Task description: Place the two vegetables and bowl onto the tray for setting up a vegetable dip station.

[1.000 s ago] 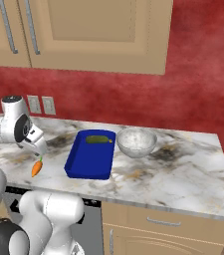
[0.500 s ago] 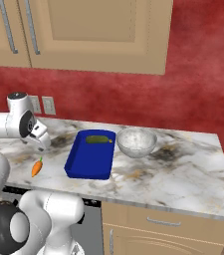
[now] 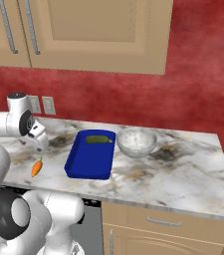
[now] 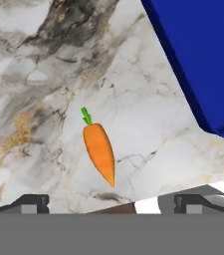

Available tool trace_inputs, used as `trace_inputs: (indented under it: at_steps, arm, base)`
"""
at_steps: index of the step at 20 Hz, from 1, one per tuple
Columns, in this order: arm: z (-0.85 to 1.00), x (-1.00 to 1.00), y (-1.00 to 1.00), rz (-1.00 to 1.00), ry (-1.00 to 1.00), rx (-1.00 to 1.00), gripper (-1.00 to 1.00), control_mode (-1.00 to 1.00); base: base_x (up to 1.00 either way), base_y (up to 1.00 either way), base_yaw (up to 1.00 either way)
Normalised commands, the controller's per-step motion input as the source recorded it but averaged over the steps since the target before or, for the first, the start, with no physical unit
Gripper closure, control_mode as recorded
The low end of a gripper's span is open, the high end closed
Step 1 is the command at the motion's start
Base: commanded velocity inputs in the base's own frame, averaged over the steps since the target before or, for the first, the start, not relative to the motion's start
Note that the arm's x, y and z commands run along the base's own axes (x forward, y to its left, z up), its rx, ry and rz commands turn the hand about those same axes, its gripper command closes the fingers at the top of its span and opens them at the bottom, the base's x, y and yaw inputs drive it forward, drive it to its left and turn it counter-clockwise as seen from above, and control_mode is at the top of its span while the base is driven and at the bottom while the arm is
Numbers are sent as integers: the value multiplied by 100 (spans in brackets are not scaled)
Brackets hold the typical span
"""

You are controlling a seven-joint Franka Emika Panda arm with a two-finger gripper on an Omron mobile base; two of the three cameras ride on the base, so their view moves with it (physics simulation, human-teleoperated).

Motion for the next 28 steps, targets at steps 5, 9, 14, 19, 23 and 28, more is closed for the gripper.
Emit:
trace_inputs:
  at_steps: [5, 9, 14, 19, 23, 28]
  arm:
    - [-18, 2, 2, 0, 2, 0, -100, -100]
    - [-33, 2, 0, 0, 0, 0, -100, -100]
    - [-41, 0, 2, 1, 0, 0, -100, -100]
    - [-34, 1, 5, 1, 0, 0, -100, -100]
    - [-26, 8, 4, 1, 0, 0, -100, -100]
    - [-22, 11, 1, 1, 4, 0, -100, -100]
  base:
    - [0, 0, 0]
    - [0, 0, 0]
    - [0, 0, 0]
    - [0, 0, 0]
    - [0, 0, 0]
    - [0, 0, 0]
